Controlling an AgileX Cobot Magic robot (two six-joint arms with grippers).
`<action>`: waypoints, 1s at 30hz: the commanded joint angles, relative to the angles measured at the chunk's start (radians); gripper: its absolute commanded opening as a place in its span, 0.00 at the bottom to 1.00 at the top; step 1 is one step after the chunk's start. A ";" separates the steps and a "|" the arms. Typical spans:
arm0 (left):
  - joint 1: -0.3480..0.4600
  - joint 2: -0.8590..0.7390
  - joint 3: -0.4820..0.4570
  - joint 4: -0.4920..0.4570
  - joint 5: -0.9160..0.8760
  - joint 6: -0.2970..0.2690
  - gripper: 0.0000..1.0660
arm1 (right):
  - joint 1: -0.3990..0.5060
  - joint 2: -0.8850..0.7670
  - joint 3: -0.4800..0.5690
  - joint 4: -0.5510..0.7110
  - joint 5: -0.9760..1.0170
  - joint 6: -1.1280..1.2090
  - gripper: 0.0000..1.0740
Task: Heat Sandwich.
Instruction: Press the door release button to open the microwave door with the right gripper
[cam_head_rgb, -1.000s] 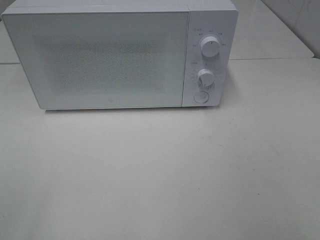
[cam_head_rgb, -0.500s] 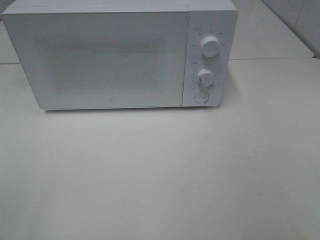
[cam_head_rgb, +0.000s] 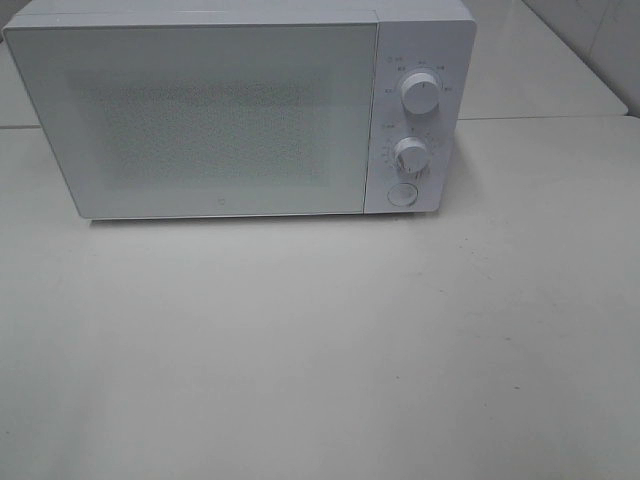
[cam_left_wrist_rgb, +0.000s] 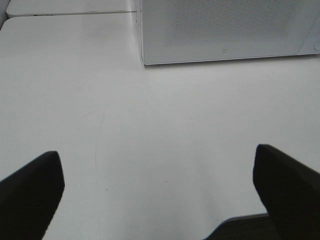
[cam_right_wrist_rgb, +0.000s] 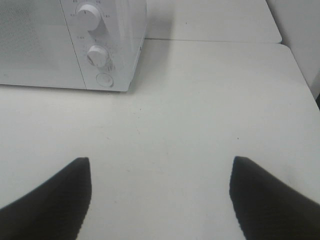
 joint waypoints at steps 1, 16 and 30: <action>0.005 -0.006 0.000 -0.008 -0.009 -0.003 0.91 | -0.004 0.057 0.002 -0.008 -0.125 -0.017 0.71; 0.005 -0.006 0.000 -0.008 -0.009 -0.003 0.91 | -0.004 0.266 0.022 0.000 -0.423 0.000 0.71; 0.005 -0.006 0.000 -0.008 -0.009 -0.003 0.91 | -0.004 0.561 0.022 0.000 -0.740 0.019 0.71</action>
